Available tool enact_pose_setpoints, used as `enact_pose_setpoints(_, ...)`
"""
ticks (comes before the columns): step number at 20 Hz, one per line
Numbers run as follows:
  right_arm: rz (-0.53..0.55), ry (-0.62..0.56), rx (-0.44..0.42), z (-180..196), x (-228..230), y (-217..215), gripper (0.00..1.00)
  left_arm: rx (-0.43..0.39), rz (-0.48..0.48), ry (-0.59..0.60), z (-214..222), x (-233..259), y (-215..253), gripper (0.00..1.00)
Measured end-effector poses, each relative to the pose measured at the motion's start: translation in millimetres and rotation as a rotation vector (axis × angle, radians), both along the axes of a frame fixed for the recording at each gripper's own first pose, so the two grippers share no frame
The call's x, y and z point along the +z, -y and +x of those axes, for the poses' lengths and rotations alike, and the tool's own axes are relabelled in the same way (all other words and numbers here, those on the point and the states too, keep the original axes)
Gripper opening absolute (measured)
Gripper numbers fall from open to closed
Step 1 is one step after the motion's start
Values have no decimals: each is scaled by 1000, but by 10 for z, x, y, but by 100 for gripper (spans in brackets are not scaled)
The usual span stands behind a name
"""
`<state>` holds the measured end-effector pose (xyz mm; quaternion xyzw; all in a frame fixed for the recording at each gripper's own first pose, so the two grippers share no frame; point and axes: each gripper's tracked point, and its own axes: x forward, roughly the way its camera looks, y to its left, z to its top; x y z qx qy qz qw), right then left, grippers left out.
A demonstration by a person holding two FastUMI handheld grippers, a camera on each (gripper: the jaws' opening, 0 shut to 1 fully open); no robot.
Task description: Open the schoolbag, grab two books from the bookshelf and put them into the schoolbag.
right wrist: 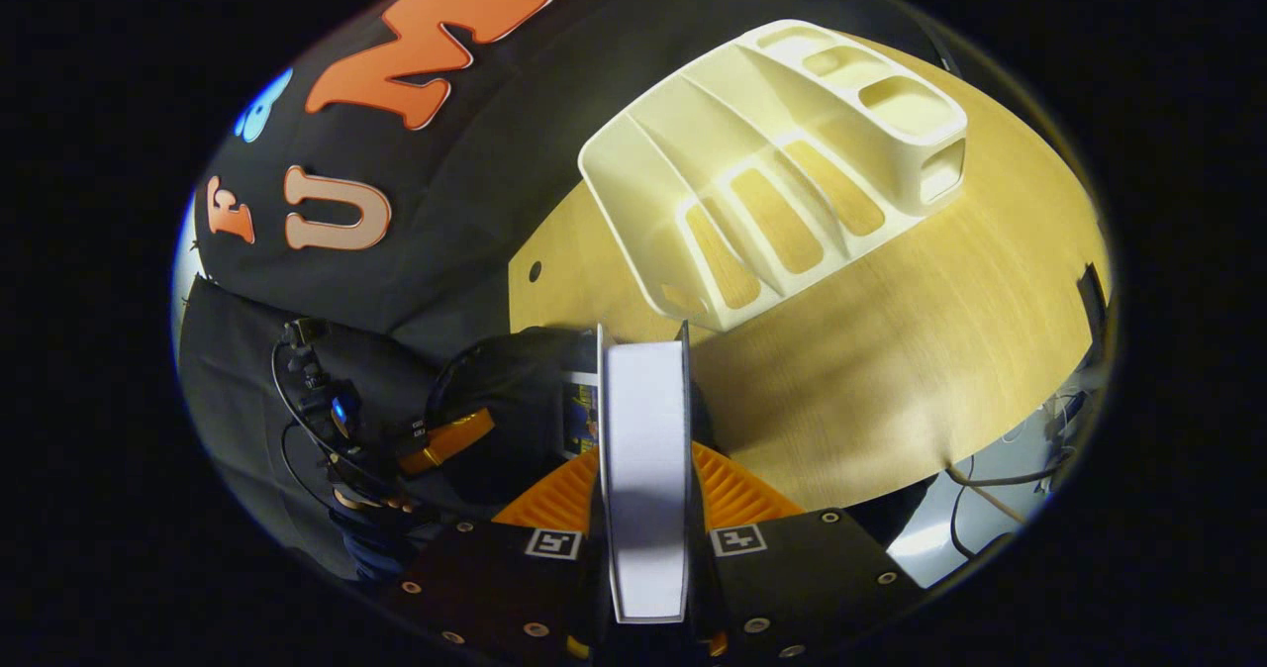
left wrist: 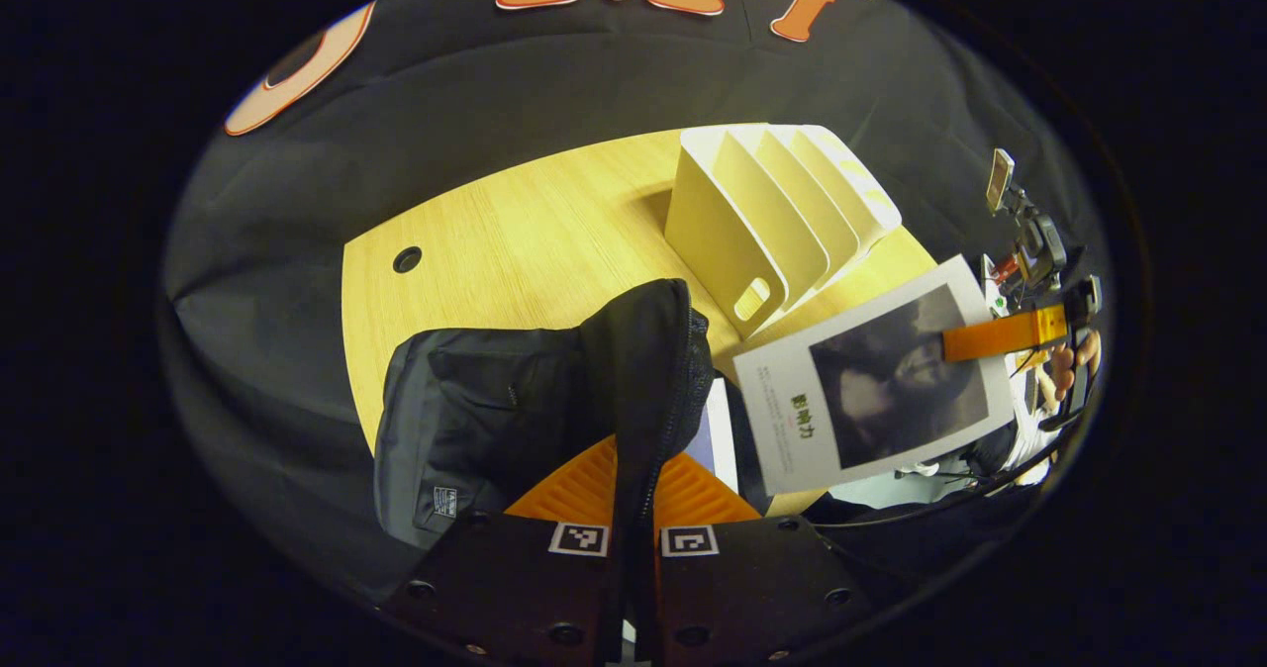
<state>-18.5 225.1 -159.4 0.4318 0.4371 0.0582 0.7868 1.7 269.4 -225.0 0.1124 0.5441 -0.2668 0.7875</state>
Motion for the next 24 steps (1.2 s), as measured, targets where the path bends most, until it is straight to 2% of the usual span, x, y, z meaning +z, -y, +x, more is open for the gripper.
enact_pose_setpoints(3, 57, 44, 27, 102, 77, -290, 33, 0, 2, 6, 8, 65, -10, 6)
enact_pose_setpoints(14, 224, 91, 25, 457, -235, -1028, 32, -1, 9, 26, 22, 166, 9, 5)
enact_pose_setpoints(19, 229, 143, 5, 708, -337, -1332, 32, -5, 4, 35, 11, 191, 14, 5)
enact_pose_setpoints(24, 271, 145, -33, 893, -404, -1596, 32, -23, 6, 46, -7, 237, 77, 5)
